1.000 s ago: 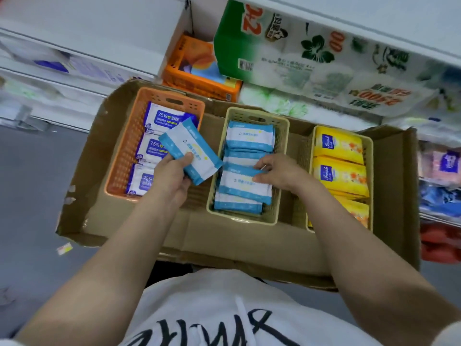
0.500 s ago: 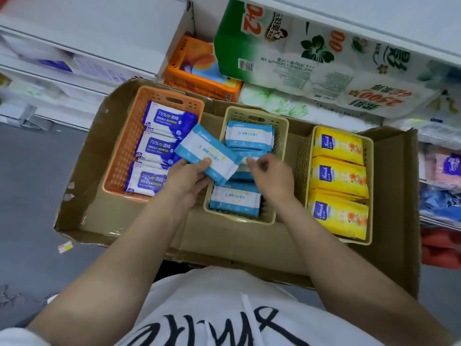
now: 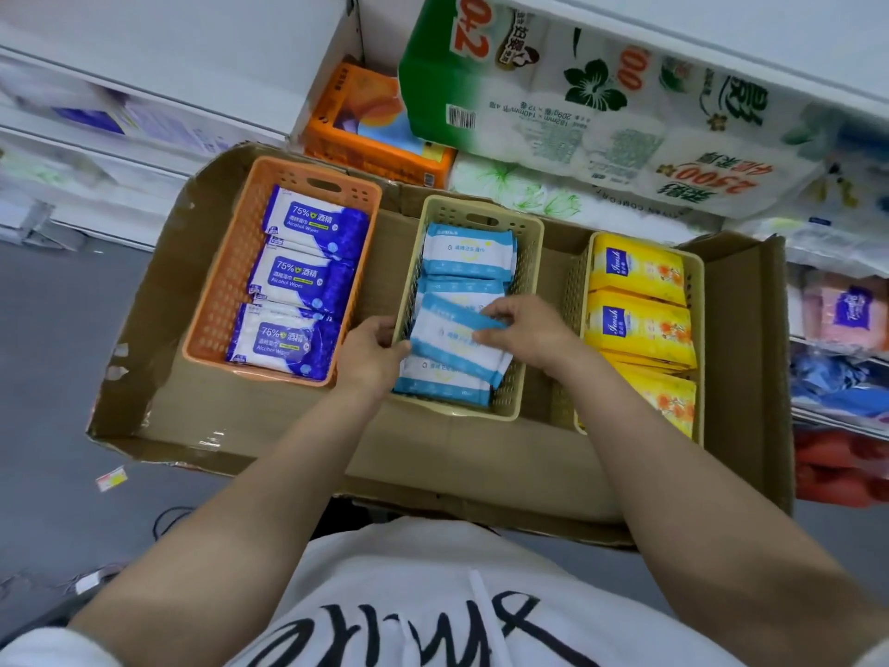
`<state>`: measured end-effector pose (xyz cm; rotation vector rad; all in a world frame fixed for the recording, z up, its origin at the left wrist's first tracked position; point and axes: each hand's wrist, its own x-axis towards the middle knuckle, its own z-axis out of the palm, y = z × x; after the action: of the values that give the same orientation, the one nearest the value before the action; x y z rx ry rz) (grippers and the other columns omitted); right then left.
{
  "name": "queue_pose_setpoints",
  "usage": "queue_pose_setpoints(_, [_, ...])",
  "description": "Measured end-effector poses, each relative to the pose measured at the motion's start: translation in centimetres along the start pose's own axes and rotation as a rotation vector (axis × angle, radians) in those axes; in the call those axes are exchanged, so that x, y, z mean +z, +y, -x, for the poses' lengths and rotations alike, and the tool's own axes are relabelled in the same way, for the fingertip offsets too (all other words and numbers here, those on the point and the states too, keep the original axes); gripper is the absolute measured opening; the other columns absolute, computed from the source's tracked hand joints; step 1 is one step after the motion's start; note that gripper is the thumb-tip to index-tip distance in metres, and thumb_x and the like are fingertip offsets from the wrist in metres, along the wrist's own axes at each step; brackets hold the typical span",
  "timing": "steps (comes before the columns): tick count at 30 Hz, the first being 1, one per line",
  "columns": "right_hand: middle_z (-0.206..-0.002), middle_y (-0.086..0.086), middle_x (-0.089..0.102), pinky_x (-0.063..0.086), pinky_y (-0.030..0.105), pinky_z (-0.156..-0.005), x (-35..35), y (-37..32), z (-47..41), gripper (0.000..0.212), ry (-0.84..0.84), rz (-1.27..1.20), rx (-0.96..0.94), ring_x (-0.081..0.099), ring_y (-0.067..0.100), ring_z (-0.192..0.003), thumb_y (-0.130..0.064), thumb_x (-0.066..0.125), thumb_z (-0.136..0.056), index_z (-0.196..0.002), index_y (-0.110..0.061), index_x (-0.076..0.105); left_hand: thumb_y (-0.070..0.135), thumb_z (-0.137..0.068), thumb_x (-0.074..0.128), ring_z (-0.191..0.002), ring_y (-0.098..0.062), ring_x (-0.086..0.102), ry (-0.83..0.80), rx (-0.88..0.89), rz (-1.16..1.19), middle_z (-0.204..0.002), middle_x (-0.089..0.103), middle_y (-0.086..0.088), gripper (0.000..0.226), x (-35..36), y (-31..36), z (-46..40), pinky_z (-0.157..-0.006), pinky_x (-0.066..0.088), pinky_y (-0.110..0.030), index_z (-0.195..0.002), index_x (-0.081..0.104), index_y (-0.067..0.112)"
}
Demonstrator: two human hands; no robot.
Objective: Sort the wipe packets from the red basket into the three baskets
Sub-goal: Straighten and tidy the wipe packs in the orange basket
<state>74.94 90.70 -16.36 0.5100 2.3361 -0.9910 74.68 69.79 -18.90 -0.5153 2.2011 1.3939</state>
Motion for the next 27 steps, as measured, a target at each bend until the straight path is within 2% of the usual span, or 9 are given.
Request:
queue_pose_setpoints(3, [-0.124,0.000,0.066,0.051,0.035,-0.094,2.3,-0.3,0.6,0.038,-0.072,0.222,-0.075,0.060,0.019,-0.110,-0.029,0.072,-0.088,-0.124,-0.019,0.067,0.010,-0.093,0.066,-0.088,-0.004,0.058,-0.002,-0.017,0.061,-0.100,0.062,0.010,0.031,-0.3,-0.4,-0.2,-0.064,0.044,-0.015,-0.123,0.063,0.019])
queue_pose_setpoints(4, [-0.125,0.001,0.065,0.051,0.035,-0.094,2.9,-0.4,0.7,0.037,-0.068,0.245,-0.096,0.060,0.020,-0.111,-0.028,0.071,-0.089,-0.125,-0.019,0.066,0.010,-0.093,0.066,-0.088,-0.004,0.058,-0.019,-0.028,0.091,-0.097,0.062,0.011,0.031,-0.5,-0.5,-0.2,-0.062,0.044,-0.013,-0.122,0.063,0.019])
queue_pose_setpoints(7, [-0.122,0.003,0.065,0.051,0.034,-0.087,4.2,-0.5,0.7,0.036,0.027,0.310,-0.139,0.060,0.022,-0.110,-0.025,0.070,-0.090,-0.125,-0.018,0.064,0.010,-0.091,0.068,-0.104,-0.014,0.060,-0.052,-0.045,0.139,-0.105,0.063,0.005,0.035,-0.7,-0.9,-0.5,-0.072,0.048,-0.019,-0.125,0.063,0.018])
queue_pose_setpoints(9, [-0.120,0.004,0.063,0.049,0.033,-0.084,4.8,-0.3,0.6,0.038,0.108,0.353,-0.157,0.058,0.023,-0.109,-0.025,0.072,-0.087,-0.122,-0.019,0.061,0.011,-0.092,0.068,-0.108,-0.015,0.058,-0.061,-0.048,0.146,-0.113,0.063,0.002,0.036,-0.7,-1.0,-0.6,-0.072,0.048,-0.021,-0.126,0.062,0.018])
queue_pose_setpoints(18, [-0.118,0.004,0.062,0.046,0.033,-0.086,5.7,0.5,0.6,0.036,0.156,0.442,-0.172,0.052,0.021,-0.113,-0.028,0.073,-0.086,-0.119,-0.018,0.061,0.011,-0.093,0.066,-0.108,-0.014,0.058,-0.100,-0.052,0.154,-0.116,0.063,0.001,0.037,-0.9,-1.1,-0.8,-0.067,0.048,-0.018,-0.129,0.060,0.019])
queue_pose_setpoints(21, [-0.120,0.004,0.062,0.045,0.033,-0.085,5.6,0.5,0.6,0.037,0.136,0.464,-0.185,0.050,0.021,-0.114,-0.030,0.071,-0.087,-0.120,-0.018,0.060,0.011,-0.092,0.067,-0.110,-0.016,0.059,-0.101,-0.053,0.162,-0.116,0.064,-0.001,0.037,-1.0,-1.3,-1.0,-0.074,0.052,-0.024,-0.128,0.061,0.017])
queue_pose_setpoints(24, [-0.114,0.002,0.065,0.049,0.034,-0.082,5.0,0.4,0.4,0.035,0.206,0.422,-0.196,0.054,0.020,-0.110,-0.037,0.070,-0.088,-0.117,-0.019,0.063,0.011,-0.091,0.068,-0.113,-0.019,0.059,-0.101,-0.065,0.157,-0.119,0.065,-0.003,0.039,-1.0,-1.3,-1.1,-0.090,0.056,-0.037,-0.129,0.062,0.017])
queue_pose_setpoints(27, [-0.107,0.000,0.067,0.055,0.038,-0.080,3.7,0.1,0.1,0.031,0.329,0.293,-0.174,0.060,0.018,-0.102,-0.040,0.069,-0.088,-0.113,-0.021,0.065,0.012,-0.092,0.068,-0.112,-0.018,0.058,-0.103,-0.078,0.150,-0.119,0.063,-0.002,0.039,-1.0,-1.2,-1.1,-0.088,0.056,-0.036,-0.130,0.061,0.018])
